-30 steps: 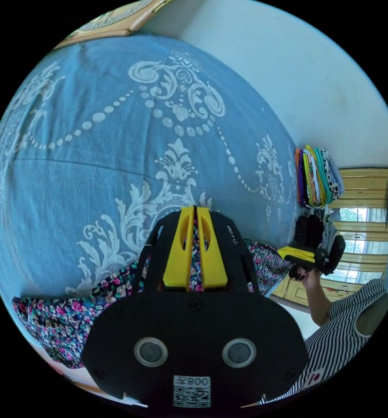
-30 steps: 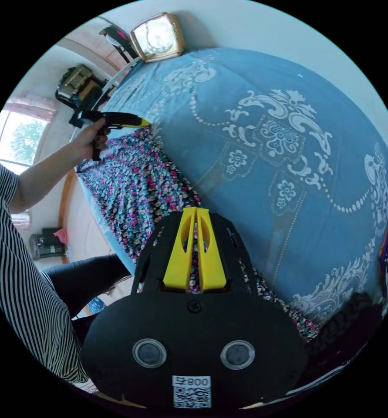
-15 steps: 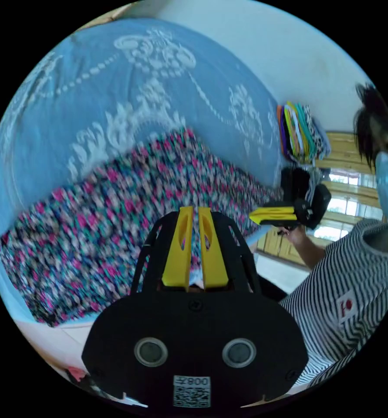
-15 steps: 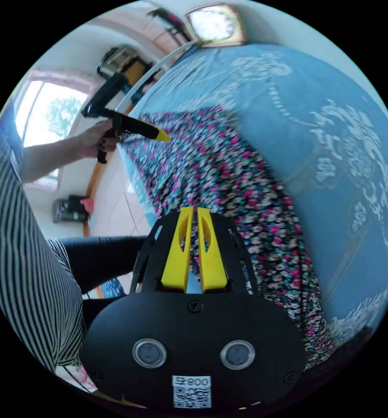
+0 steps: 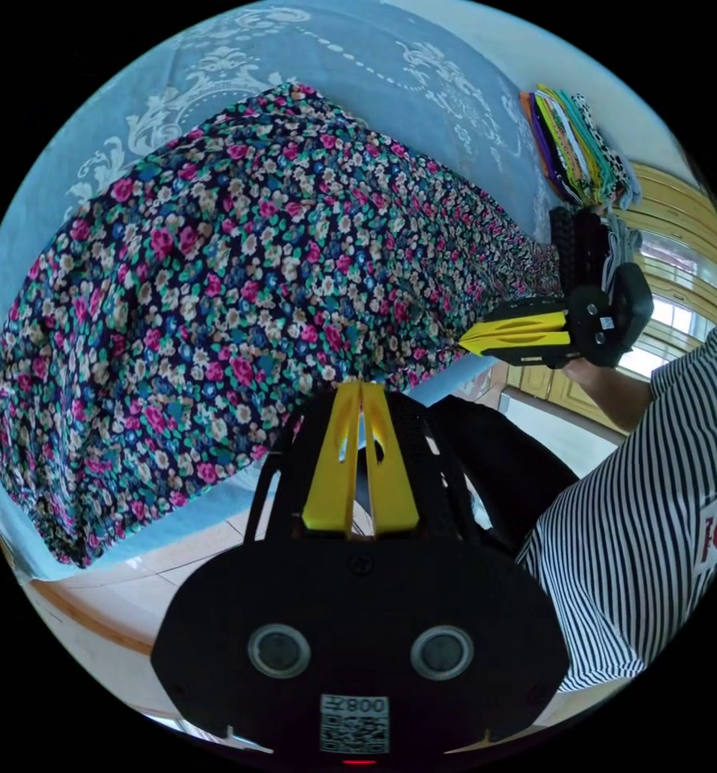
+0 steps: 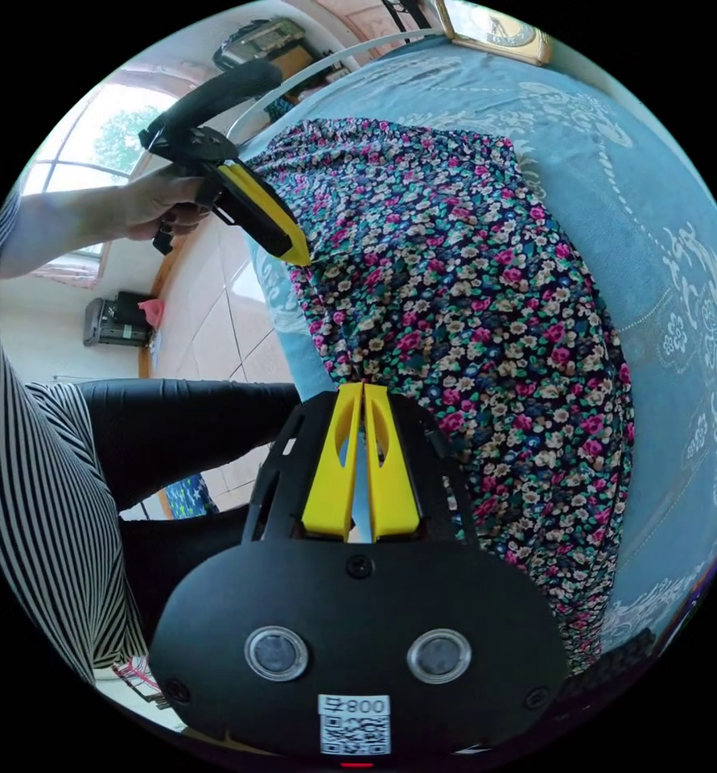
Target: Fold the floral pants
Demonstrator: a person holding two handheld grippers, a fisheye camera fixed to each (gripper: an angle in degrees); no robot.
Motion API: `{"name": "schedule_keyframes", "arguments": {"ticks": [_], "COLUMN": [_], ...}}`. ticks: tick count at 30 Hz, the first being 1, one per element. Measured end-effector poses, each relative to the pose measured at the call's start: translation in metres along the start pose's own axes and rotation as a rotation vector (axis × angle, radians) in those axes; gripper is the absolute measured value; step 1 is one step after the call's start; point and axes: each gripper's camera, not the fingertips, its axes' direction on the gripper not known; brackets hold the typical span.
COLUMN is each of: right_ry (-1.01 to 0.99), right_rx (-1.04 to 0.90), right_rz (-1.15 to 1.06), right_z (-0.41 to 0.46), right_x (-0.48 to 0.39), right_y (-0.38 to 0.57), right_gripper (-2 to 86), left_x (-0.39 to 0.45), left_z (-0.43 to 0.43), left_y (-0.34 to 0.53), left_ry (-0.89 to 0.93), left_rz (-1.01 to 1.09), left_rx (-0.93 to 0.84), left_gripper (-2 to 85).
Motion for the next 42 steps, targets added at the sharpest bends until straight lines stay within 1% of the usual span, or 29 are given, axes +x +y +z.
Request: {"name": "schedule_keyframes", "arguments": {"ticks": [4,6,8,12,18,20,21,23,24,26,27,29,30,32,33,35,37,40,42], "right_ry": [-0.029,-0.037,-0.035,-0.075,-0.198,-0.235,-0.24,-0.245,-0.242,-0.202,-0.186,-0.131,-0.122,-0.094,-0.085,-0.066,-0.042,-0.015,-0.02], "right_rx": [0.015,-0.012,0.001,-0.004,0.101,0.139,0.153,0.222,0.247,0.346,0.374,0.485,0.519,0.662,0.696,0.81,0.871,0.899,0.921], "right_rz": [-0.005,-0.002,0.003,0.063,0.294,0.447,0.49,0.684,0.737,0.95,1.0,1.2,1.247,1.397,1.428,1.52,1.568,1.622,1.633], "right_z": [0.023,0.041,0.056,0.084,0.108,0.119,0.121,0.128,0.129,0.133,0.134,0.14,0.142,0.152,0.155,0.167,0.176,0.194,0.204], "right_x": [0.007,0.012,0.018,0.036,0.07,0.086,0.09,0.107,0.111,0.124,0.126,0.132,0.132,0.132,0.131,0.131,0.131,0.134,0.136], "right_y": [0.014,0.019,0.027,0.041,0.091,0.127,0.138,0.187,0.201,0.258,0.273,0.329,0.342,0.39,0.4,0.433,0.451,0.471,0.479], "right_gripper": [0.3,0.3,0.3,0.3,0.3,0.3,0.3,0.4,0.4,0.6,0.7,1.4,1.6,2.9,3.3,5.2,5.8,6.7,7.0], "left_x": [0.024,0.03,0.039,0.054,0.107,0.134,0.142,0.18,0.191,0.242,0.255,0.309,0.323,0.38,0.395,0.454,0.496,0.552,0.576], "left_z": [0.026,0.046,0.072,0.098,0.124,0.137,0.141,0.161,0.167,0.191,0.198,0.224,0.23,0.254,0.26,0.287,0.311,0.351,0.374], "left_y": [-0.025,-0.038,-0.056,-0.079,-0.117,-0.141,-0.149,-0.186,-0.197,-0.244,-0.256,-0.305,-0.316,-0.363,-0.374,-0.416,-0.444,-0.479,-0.496], "left_ry": [0.002,-0.008,-0.014,0.029,0.01,0.054,0.067,0.108,0.113,0.106,0.104,0.106,0.112,0.128,0.127,0.104,0.087,0.033,-0.01], "left_rz": [0.001,-0.01,-0.028,-0.071,-0.053,-0.01,0.01,0.127,0.168,0.351,0.397,0.553,0.592,0.738,0.771,0.89,0.964,1.04,1.055], "left_rx": [0.001,-0.029,-0.051,-0.029,-0.034,-0.037,-0.037,-0.062,-0.071,-0.096,-0.101,-0.107,-0.103,-0.08,-0.076,-0.059,-0.07,-0.103,-0.129], "left_gripper": [0.0,0.0,0.1,0.5,1.3,1.6,1.6,1.9,2.0,2.6,2.7,3.7,4.1,5.8,6.1,7.4,8.0,8.8,9.1]}}
